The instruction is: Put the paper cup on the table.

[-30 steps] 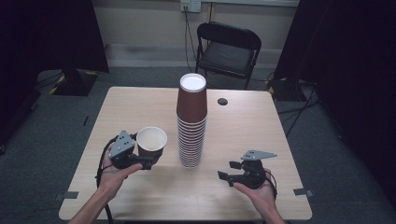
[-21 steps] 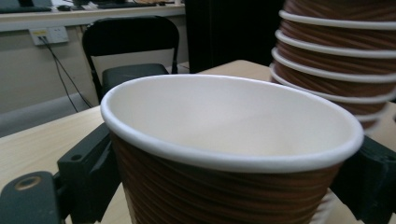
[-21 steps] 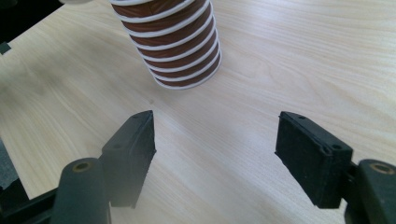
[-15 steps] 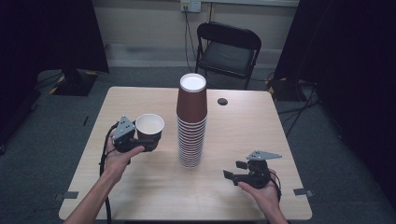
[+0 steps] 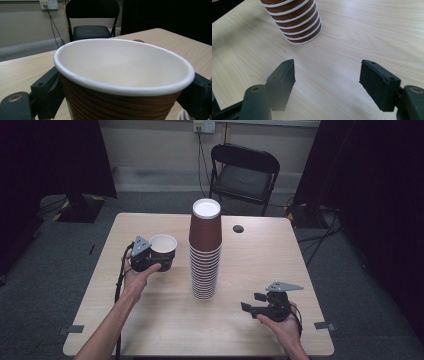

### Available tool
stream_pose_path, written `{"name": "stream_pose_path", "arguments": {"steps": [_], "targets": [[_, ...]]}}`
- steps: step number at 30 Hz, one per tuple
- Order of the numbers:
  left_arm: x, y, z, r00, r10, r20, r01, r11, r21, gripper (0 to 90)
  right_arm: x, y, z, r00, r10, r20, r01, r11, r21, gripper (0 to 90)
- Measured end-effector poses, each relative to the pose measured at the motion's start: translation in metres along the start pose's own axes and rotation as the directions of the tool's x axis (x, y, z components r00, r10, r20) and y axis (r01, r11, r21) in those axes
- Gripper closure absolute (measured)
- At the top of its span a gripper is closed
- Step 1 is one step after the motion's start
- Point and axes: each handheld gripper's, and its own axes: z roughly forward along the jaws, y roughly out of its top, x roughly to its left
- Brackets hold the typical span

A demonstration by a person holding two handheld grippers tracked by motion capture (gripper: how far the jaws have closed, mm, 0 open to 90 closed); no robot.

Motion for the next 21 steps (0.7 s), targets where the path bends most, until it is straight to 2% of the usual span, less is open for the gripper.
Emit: {"name": "stream_pose_path", "arguments": {"steps": [3, 5, 8, 9, 12, 17, 21], "targets": [[0.002, -0.002, 0.008, 0.9998, 0.009, -0.017, -0.009, 1.0, -0.005, 8.8, 0.001, 0.0, 0.0, 1.0, -0.002, 0.002, 0.002, 1.0, 0.001, 28.1], [0.004, -0.004, 0.012, 0.9999, -0.011, -0.012, 0.011, 0.9999, -0.007, 8.8, 0.001, 0.0, -0.002, 1.0, 0.002, 0.008, -0.002, 1.0, 0.0, 28.1], [0.004, -0.011, 0.018, 0.9998, -0.017, 0.002, 0.017, 0.9996, 0.022, 8.8, 0.001, 0.0, -0.003, 0.9999, 0.007, 0.011, -0.007, 1.0, -0.003, 28.1], [0.003, -0.012, 0.019, 1.0, -0.009, 0.001, 0.009, 0.9992, 0.039, 8.8, 0.001, -0.001, -0.004, 0.9999, 0.006, 0.014, -0.006, 1.0, -0.005, 28.1], [-0.002, -0.016, 0.02, 0.9995, 0.03, 0.004, -0.03, 0.9988, 0.038, 8.8, 0.001, -0.002, -0.005, 0.9999, 0.005, 0.015, -0.004, 1.0, -0.006, 28.2], [-0.003, -0.021, 0.02, 0.9998, 0.019, 0.005, -0.019, 0.9991, 0.038, 8.7, 0.001, -0.002, -0.004, 0.9999, 0.007, 0.011, -0.007, 1.0, 0.001, 28.2], [0.001, -0.022, 0.015, 0.9999, -0.011, 0.009, 0.01, 0.999, 0.043, 8.6, 0.002, -0.001, -0.003, 0.9998, 0.003, 0.019, -0.003, 1.0, -0.004, 28.7]]}}
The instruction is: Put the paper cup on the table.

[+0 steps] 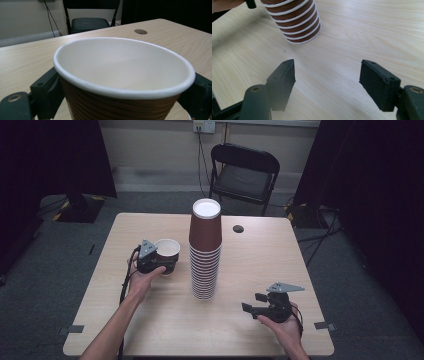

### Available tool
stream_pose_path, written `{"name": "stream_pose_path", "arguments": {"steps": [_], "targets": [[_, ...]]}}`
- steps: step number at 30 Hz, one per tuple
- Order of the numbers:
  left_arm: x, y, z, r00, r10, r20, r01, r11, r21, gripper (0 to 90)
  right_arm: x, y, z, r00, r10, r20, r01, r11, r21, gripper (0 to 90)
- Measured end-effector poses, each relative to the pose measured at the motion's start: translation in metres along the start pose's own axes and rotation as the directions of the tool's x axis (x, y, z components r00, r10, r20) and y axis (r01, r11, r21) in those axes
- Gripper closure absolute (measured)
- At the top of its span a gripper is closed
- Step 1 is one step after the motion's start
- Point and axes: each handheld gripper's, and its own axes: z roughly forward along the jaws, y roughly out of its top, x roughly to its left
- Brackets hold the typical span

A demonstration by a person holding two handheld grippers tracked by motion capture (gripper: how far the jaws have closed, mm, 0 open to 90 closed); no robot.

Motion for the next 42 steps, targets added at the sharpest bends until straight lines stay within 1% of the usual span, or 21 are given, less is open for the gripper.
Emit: {"name": "stream_pose_path", "arguments": {"steps": [3, 6, 9, 10, 16, 19, 20, 21, 23, 25, 27, 30, 32, 34, 36, 38, 39, 40, 41, 42], "targets": [[0.0, -0.002, -0.006, 0.9999, 0.013, 0.01, -0.013, 0.9999, 0.01, 8.3, 0.0, 0.001, 0.001, 1.0, 0.002, 0.001, -0.002, 1.0, 0.005, 28.7], [0.003, -0.004, -0.01, 1.0, 0.003, 0.008, -0.003, 0.9998, 0.021, 8.2, 0.0, 0.001, 0.001, 1.0, -0.007, 0.001, 0.007, 1.0, 0.006, 28.7], [0.007, -0.006, -0.013, 1.0, 0.001, 0.003, -0.001, 0.9994, 0.034, 8.1, 0.002, 0.002, 0.002, 1.0, -0.007, 0.0, 0.007, 1.0, 0.009, 28.7], [0.007, -0.006, -0.014, 1.0, -0.005, 0.003, 0.005, 0.9995, 0.031, 8.1, 0.003, 0.002, 0.002, 0.9999, -0.012, -0.001, 0.012, 1.0, 0.005, 28.7], [0.007, -0.007, -0.017, 0.9999, -0.012, 0.005, 0.012, 0.9986, 0.052, 7.7, 0.004, 0.003, 0.002, 0.9999, -0.012, -0.001, 0.012, 1.0, 0.007, 28.4], [0.006, -0.009, -0.016, 0.9998, 0.021, -0.005, -0.02, 0.996, 0.087, 8.5, 0.005, 0.004, 0.001, 0.9999, -0.013, -0.002, 0.013, 1.0, 0.005, 28.4], [0.007, -0.011, -0.015, 0.9997, 0.025, -0.002, -0.025, 0.9947, 0.1, 8.9, 0.005, 0.003, 0.0, 0.9999, -0.013, -0.003, 0.013, 1.0, 0.005, 28.4], [0.007, -0.013, -0.015, 0.9998, 0.021, -0.006, -0.02, 0.9936, 0.111, 10.5, 0.004, 0.003, 0.0, 0.9999, -0.013, -0.003, 0.013, 1.0, 0.005, 28.4], [0.005, -0.013, -0.015, 0.9998, 0.017, -0.004, -0.016, 0.9931, 0.116, 11.4, 0.004, 0.003, 0.0, 0.9999, -0.014, -0.002, 0.014, 1.0, 0.003, 28.2], [0.004, -0.012, -0.015, 0.9995, 0.032, -0.008, -0.031, 0.992, 0.122, 11.6, 0.004, 0.003, 0.0, 0.9999, -0.014, -0.002, 0.014, 1.0, 0.004, 28.1], [0.004, -0.013, -0.015, 0.9993, 0.038, -0.004, -0.037, 0.9911, 0.127, 11.7, 0.003, 0.003, 0.0, 0.9999, -0.014, -0.001, 0.014, 1.0, 0.007, 27.7], [0.006, -0.017, -0.013, 0.9996, 0.029, 0.004, -0.03, 0.9874, 0.155, 13.2, 0.004, 0.003, 0.0, 0.9998, -0.019, 0.002, 0.018, 1.0, 0.006, 27.7], [0.006, -0.018, -0.013, 0.9997, 0.023, 0.006, -0.024, 0.9863, 0.164, 14.0, 0.004, 0.003, -0.001, 0.9998, -0.021, 0.005, 0.021, 1.0, 0.006, 27.6], [0.005, -0.017, -0.014, 0.9993, 0.036, 0.001, -0.036, 0.9842, 0.174, 14.4, 0.004, 0.003, -0.001, 0.9998, -0.019, 0.008, 0.019, 1.0, 0.004, 27.5], [0.005, -0.017, -0.016, 0.9983, 0.059, 0.004, -0.059, 0.9804, 0.188, 14.5, 0.003, 0.002, -0.002, 0.9998, -0.017, 0.007, 0.017, 1.0, 0.004, 27.4], [0.007, -0.019, -0.017, 0.9982, 0.059, 0.004, -0.059, 0.9746, 0.216, 14.9, 0.003, 0.002, -0.002, 0.9998, -0.017, 0.007, 0.017, 1.0, 0.004, 27.3], [0.007, -0.021, -0.016, 0.9992, 0.041, 0.004, -0.04, 0.9722, 0.23, 15.3, 0.003, 0.002, -0.002, 0.9998, -0.018, 0.007, 0.018, 1.0, 0.003, 27.4], [0.008, -0.022, -0.016, 0.9984, 0.055, 0.009, -0.056, 0.9669, 0.249, 15.4, 0.003, 0.002, -0.002, 0.9998, -0.019, 0.01, 0.019, 1.0, 0.005, 27.5], [0.009, -0.024, -0.017, 0.998, 0.063, 0.003, -0.061, 0.965, 0.255, 15.5, 0.004, 0.002, -0.002, 0.9997, -0.02, 0.011, 0.02, 1.0, 0.006, 27.6], [0.009, -0.025, -0.019, 0.9978, 0.066, -0.007, -0.062, 0.9674, 0.245, 15.4, 0.004, 0.002, -0.002, 0.9997, -0.021, 0.011, 0.021, 1.0, 0.007, 27.6]]}}
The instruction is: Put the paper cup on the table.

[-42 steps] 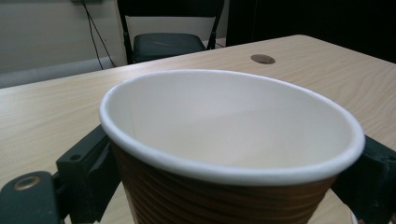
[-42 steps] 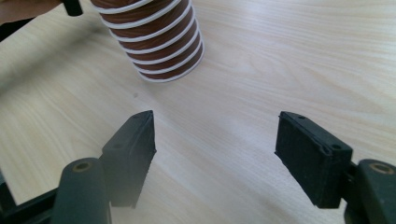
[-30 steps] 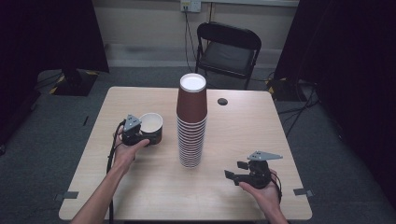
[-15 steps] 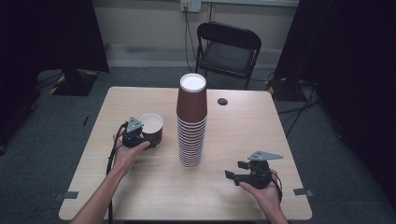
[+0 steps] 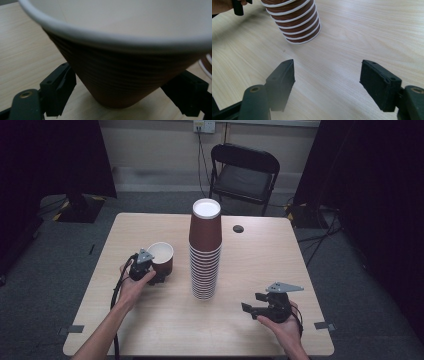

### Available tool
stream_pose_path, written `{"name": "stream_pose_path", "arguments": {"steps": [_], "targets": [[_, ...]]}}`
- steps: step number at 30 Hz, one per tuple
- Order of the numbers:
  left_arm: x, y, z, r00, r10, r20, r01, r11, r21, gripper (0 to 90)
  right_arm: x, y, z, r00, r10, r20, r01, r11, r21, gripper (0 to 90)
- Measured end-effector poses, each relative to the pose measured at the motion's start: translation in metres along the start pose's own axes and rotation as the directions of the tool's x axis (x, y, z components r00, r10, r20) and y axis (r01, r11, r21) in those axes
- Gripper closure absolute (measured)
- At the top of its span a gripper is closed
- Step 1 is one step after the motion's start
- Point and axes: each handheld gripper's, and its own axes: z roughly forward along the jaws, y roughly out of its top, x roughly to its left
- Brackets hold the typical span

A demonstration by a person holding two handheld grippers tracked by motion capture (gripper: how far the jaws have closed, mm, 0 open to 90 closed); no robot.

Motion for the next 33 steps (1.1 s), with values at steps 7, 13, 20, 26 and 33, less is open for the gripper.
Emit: {"name": "stream_pose_path", "arguments": {"steps": [7, 13, 20, 26, 33], "targets": [[0.001, -0.004, -0.007, 0.9996, -0.007, -0.026, 0.007, 0.9997, 0.022, 15.6, 0.0, 0.0, 0.0, 1.0, 0.001, 0.002, -0.001, 1.0, -0.002, 27.5], [0.001, -0.009, -0.017, 0.9997, -0.025, 0.002, 0.025, 0.9992, 0.032, 15.7, -0.002, 0.0, -0.001, 0.9999, 0.01, 0.01, -0.01, 1.0, -0.008, 27.3], [0.0, -0.007, -0.036, 0.9976, -0.065, 0.025, 0.065, 0.9978, 0.008, 15.5, -0.005, -0.001, -0.002, 0.9996, 0.02, 0.02, -0.02, 1.0, -0.011, 26.8], [-0.007, -0.007, -0.056, 0.9983, -0.053, 0.024, 0.053, 0.9986, 0.001, 15.8, -0.008, -0.001, -0.003, 0.9993, 0.025, 0.029, -0.024, 1.0, -0.015, 26.8], [-0.015, -0.005, -0.078, 0.9962, -0.082, 0.031, 0.081, 0.9966, 0.014, 16.1, -0.011, -0.001, -0.003, 0.9987, 0.036, 0.037, -0.035, 0.999, -0.021, 26.6]]}}
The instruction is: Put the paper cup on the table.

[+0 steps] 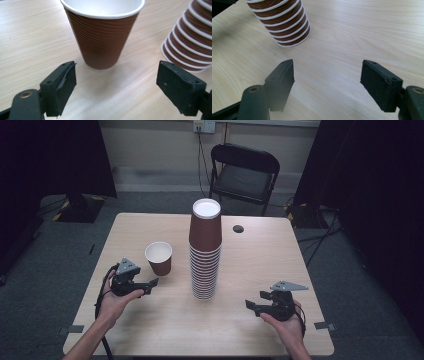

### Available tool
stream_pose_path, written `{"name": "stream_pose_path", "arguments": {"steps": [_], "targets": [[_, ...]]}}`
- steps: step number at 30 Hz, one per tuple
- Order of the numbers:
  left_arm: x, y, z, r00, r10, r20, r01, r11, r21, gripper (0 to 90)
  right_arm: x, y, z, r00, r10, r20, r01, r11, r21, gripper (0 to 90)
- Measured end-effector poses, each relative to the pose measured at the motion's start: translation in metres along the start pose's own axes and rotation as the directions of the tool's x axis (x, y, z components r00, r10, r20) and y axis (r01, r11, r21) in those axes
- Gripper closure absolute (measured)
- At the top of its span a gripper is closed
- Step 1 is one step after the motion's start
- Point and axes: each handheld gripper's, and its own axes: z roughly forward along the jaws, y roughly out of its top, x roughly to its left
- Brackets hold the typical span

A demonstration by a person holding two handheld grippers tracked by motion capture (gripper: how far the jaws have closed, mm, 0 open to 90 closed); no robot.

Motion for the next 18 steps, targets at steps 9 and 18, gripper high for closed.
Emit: {"name": "stream_pose_path", "arguments": {"steps": [9, 18], "targets": [[-0.018, -0.009, -0.03, 0.9984, -0.004, 0.056, 0.004, 1.0, -0.005, 16.5, -0.004, 0.0, -0.001, 0.9999, 0.008, 0.011, -0.008, 1.0, -0.006, 26.6], [-0.027, -0.032, -0.051, 0.9986, -0.032, 0.041, 0.032, 0.9995, 0.006, 15.7, -0.01, -0.001, -0.003, 0.9991, 0.024, 0.036, -0.023, 1.0, -0.017, 26.5]]}}
